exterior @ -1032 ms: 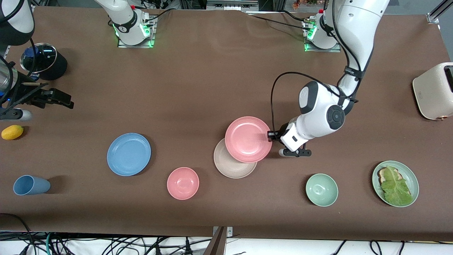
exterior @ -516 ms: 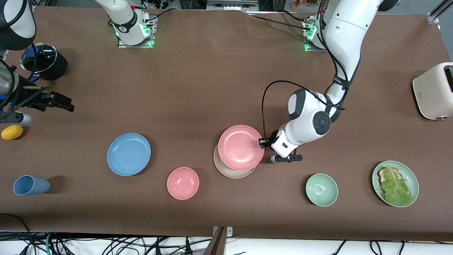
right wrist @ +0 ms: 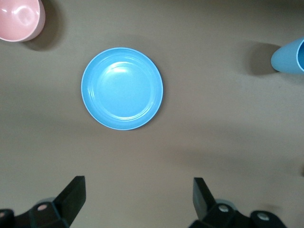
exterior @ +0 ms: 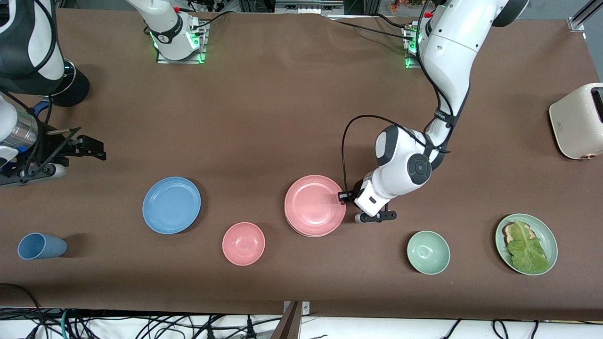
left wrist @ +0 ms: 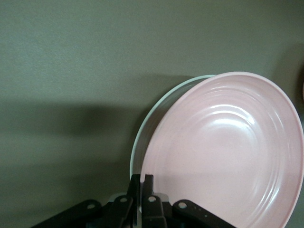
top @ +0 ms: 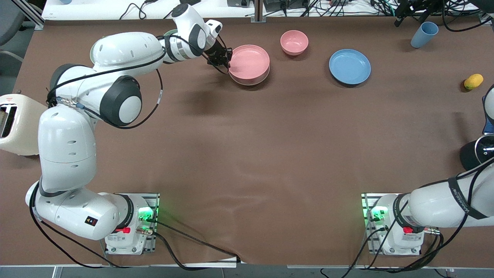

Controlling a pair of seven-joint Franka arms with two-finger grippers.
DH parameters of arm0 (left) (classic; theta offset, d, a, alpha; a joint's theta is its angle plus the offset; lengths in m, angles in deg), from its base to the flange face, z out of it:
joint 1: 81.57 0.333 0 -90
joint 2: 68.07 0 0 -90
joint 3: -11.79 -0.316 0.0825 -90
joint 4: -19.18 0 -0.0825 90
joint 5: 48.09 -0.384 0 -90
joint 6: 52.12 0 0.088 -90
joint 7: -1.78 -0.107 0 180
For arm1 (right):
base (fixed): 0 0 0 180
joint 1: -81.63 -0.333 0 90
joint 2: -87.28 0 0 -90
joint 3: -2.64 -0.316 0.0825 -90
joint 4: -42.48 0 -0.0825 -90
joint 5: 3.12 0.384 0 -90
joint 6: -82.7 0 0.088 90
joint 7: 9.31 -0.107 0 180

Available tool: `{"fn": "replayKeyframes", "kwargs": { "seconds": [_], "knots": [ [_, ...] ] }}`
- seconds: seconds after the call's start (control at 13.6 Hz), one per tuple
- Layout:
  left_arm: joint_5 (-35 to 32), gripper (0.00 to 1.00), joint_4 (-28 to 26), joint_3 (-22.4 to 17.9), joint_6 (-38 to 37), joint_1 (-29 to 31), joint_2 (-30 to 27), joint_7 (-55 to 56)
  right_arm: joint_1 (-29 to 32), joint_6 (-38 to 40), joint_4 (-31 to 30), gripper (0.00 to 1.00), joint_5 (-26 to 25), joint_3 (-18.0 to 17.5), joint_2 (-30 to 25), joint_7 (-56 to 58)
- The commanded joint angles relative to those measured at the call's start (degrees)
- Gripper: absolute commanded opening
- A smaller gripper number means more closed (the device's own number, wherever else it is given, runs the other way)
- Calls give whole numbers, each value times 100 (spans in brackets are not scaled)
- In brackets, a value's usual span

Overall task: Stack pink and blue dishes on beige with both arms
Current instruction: 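Release the pink plate while the right gripper reaches the blue plate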

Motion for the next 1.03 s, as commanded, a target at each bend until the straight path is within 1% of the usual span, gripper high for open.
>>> {"fn": "replayKeyframes", "kwargs": {
  "seconds": [0.0, 0.15, 0.29, 0.37, 0.44, 0.52, 0.59, 0.66, 0.81, 0.96],
  "knots": [
    [-134, 0, 210, -81, 30, -117, 135, 160, 8, -186, 147, 100, -136, -33, 373, 111],
    [-134, 0, 210, -90, 82, -117, 170, 160, 43, -477, 130, 100, -127, -33, 602, 111],
    [-134, 0, 210, -90, 92, -109, 197, 142, 35, -705, 139, 100, -127, -33, 944, 93],
    [-134, 0, 210, -90, 92, -109, 206, 142, 35, -941, 139, 100, -127, -33, 1137, 93],
    [-134, 7, 210, -90, 92, -100, 232, 107, 35, -1205, 147, 100, -127, -33, 1331, 76],
    [-134, 18, 210, -98, 109, -82, 250, 81, 17, -1512, 147, 100, -119, -42, 1602, 32],
    [-125, 24, 210, -98, 118, -74, 267, 72, -9, -1811, 147, 100, -110, -42, 1814, 23],
    [-125, 28, 210, -98, 118, -56, 267, 72, -9, -2031, 147, 100, -92, -42, 1981, 23],
    [-125, 43, 210, -98, 118, -56, 259, 72, -9, -2366, 147, 100, -66, -42, 2202, 14],
    [-116, 67, 210, -98, 118, -47, 224, 115, -9, -2525, 147, 99, -57, -51, 2351, 14]
  ]
}}
